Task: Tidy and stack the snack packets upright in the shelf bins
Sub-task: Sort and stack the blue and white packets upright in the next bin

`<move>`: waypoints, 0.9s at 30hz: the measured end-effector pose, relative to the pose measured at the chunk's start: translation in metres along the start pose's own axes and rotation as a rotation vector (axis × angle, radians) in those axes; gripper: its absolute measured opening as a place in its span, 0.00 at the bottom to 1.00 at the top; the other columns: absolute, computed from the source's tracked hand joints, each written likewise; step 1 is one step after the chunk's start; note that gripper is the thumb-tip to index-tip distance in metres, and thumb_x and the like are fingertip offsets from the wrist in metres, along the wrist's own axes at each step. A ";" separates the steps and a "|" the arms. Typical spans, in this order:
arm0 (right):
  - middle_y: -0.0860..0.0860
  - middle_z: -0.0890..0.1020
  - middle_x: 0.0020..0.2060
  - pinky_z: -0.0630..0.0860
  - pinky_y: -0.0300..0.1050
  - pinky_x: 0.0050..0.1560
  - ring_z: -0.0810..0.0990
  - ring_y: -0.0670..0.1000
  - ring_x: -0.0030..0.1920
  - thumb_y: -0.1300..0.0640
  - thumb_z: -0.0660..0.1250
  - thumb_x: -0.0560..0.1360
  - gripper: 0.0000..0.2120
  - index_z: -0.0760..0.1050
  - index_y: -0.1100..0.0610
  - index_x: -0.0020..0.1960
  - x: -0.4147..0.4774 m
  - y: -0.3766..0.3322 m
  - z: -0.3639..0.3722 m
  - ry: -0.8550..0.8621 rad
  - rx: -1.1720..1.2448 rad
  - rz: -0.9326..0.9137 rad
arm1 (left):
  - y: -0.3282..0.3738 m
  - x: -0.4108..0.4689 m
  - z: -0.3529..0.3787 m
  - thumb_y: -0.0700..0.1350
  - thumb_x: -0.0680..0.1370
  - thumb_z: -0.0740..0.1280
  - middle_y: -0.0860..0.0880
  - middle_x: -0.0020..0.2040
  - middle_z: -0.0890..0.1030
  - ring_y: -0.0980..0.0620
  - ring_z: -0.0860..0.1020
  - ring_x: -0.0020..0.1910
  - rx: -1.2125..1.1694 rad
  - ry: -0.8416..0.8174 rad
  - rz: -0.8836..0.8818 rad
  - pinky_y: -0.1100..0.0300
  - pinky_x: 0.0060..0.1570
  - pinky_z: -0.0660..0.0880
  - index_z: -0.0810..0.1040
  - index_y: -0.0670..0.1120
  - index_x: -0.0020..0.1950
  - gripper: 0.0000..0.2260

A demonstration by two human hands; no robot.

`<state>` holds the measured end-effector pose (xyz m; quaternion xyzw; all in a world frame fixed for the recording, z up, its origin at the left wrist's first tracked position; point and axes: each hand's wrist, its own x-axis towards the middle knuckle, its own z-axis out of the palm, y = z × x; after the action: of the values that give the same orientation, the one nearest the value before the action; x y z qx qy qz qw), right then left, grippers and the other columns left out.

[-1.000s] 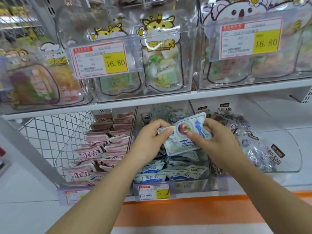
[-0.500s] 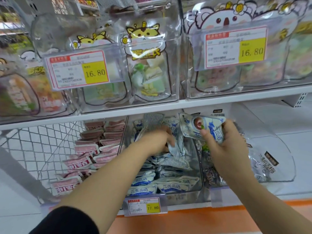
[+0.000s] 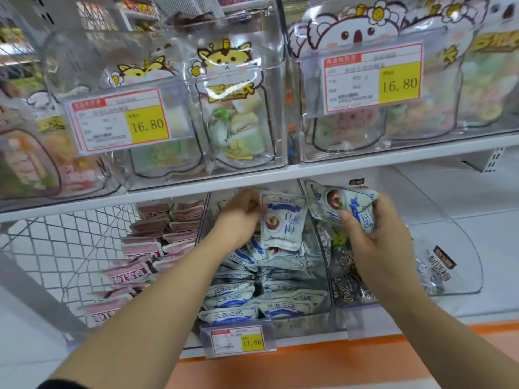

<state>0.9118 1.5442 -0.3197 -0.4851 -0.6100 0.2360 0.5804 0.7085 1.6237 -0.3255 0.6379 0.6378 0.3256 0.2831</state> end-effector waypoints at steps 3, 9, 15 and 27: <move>0.34 0.77 0.31 0.67 0.37 0.24 0.73 0.48 0.27 0.61 0.65 0.76 0.10 0.68 0.47 0.44 -0.002 0.002 0.004 0.002 -0.039 -0.034 | -0.005 -0.013 0.003 0.41 0.80 0.62 0.43 0.50 0.80 0.43 0.81 0.49 0.010 -0.152 0.019 0.43 0.53 0.77 0.71 0.47 0.52 0.02; 0.40 0.78 0.39 0.72 0.34 0.32 0.76 0.41 0.37 0.61 0.65 0.76 0.12 0.70 0.46 0.53 -0.002 0.005 0.009 -0.027 -0.078 -0.074 | -0.004 -0.022 0.000 0.37 0.78 0.62 0.50 0.47 0.79 0.51 0.78 0.48 0.513 -0.340 0.228 0.61 0.44 0.73 0.72 0.48 0.46 0.06; 0.40 0.79 0.40 0.66 0.26 0.27 0.75 0.36 0.31 0.63 0.67 0.75 0.14 0.71 0.46 0.54 0.000 0.008 0.010 -0.062 -0.121 -0.116 | 0.002 -0.023 -0.016 0.33 0.79 0.58 0.53 0.55 0.79 0.57 0.78 0.51 0.518 -0.362 0.182 0.67 0.54 0.72 0.78 0.47 0.56 0.15; 0.34 0.77 0.41 0.67 0.24 0.37 0.76 0.34 0.38 0.61 0.67 0.75 0.18 0.69 0.39 0.52 -0.002 0.008 0.016 -0.144 -0.145 -0.138 | 0.000 0.009 0.008 0.48 0.80 0.62 0.43 0.65 0.75 0.45 0.76 0.58 0.596 -0.223 -0.184 0.59 0.51 0.71 0.68 0.44 0.70 0.19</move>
<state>0.8992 1.5500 -0.3309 -0.4645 -0.6975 0.1850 0.5132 0.7142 1.6333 -0.3299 0.6640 0.7252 0.0260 0.1804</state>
